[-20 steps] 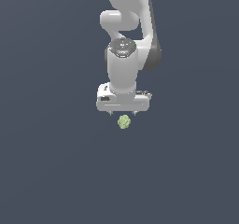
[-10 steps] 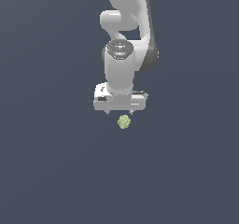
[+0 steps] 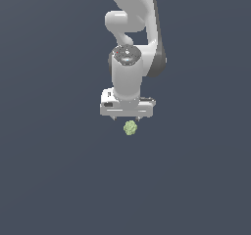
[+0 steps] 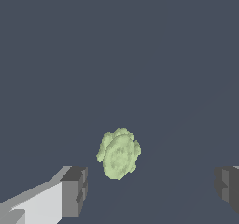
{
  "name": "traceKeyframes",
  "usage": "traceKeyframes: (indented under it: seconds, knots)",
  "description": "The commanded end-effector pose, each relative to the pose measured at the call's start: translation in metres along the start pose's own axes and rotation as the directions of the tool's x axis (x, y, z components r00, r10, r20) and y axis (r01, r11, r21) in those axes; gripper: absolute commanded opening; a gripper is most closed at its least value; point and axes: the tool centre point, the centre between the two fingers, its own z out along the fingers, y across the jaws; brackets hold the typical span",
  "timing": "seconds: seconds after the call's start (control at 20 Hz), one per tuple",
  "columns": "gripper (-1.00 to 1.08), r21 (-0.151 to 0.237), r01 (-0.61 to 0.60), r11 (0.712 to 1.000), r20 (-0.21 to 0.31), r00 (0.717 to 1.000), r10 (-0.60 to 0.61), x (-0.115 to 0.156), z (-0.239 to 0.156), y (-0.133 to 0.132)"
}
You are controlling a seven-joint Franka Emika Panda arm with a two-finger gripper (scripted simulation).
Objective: Pick up the object and move it to a goal position.
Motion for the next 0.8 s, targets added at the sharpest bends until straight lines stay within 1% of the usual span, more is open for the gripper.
traceKeyframes:
  seconds: [0.0,0.3,0.5,0.75]
  knots:
    - [1.0,0.001,-0.028,1.0,0.0,1.0,0.028,-0.002,0.007,-0.002]
    - [1.0,0.004,-0.132,0.991,-0.003,0.991,0.132,-0.011,0.03,-0.01]
    - [1.0,0.005,-0.207,0.978,-0.006,0.978,0.207,-0.018,0.046,-0.015]
    - [1.0,0.006,-0.272,0.962,-0.008,0.962,0.272,-0.025,0.06,-0.019]
